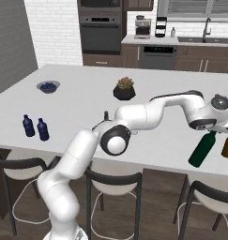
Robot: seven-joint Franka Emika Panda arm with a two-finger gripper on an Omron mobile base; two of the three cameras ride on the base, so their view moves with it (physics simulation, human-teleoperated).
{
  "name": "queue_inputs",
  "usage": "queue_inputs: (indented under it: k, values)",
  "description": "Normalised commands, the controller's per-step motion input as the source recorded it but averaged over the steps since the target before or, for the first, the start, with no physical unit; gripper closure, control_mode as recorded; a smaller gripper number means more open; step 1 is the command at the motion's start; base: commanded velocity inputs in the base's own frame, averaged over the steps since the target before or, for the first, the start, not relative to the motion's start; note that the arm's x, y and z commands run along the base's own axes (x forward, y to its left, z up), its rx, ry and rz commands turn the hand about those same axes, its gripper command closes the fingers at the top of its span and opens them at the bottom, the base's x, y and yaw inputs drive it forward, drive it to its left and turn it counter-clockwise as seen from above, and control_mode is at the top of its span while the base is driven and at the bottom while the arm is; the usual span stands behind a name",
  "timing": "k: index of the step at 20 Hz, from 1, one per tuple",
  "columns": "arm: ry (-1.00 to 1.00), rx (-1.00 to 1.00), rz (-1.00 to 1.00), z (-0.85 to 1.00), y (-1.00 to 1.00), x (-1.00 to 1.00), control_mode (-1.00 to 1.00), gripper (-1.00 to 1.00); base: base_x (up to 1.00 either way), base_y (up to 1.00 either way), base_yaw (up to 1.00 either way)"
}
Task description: Move the plastic bottles in the middle to the plastics group, and the glass bottles in the middle to the glass group.
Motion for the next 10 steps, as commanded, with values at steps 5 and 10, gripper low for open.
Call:
queue_inputs:
  k: [5, 10]
  values:
    - [0.0, -0.17, 0.0, -0.24, -0.08, -0.03, -1.0, 1.0, 0.0, 0.0, 0.0]
    - [0.0, -0.18, 0.0, -0.06, 0.01, -0.19, -1.0, 1.0, 0.0, 0.0, 0.0]
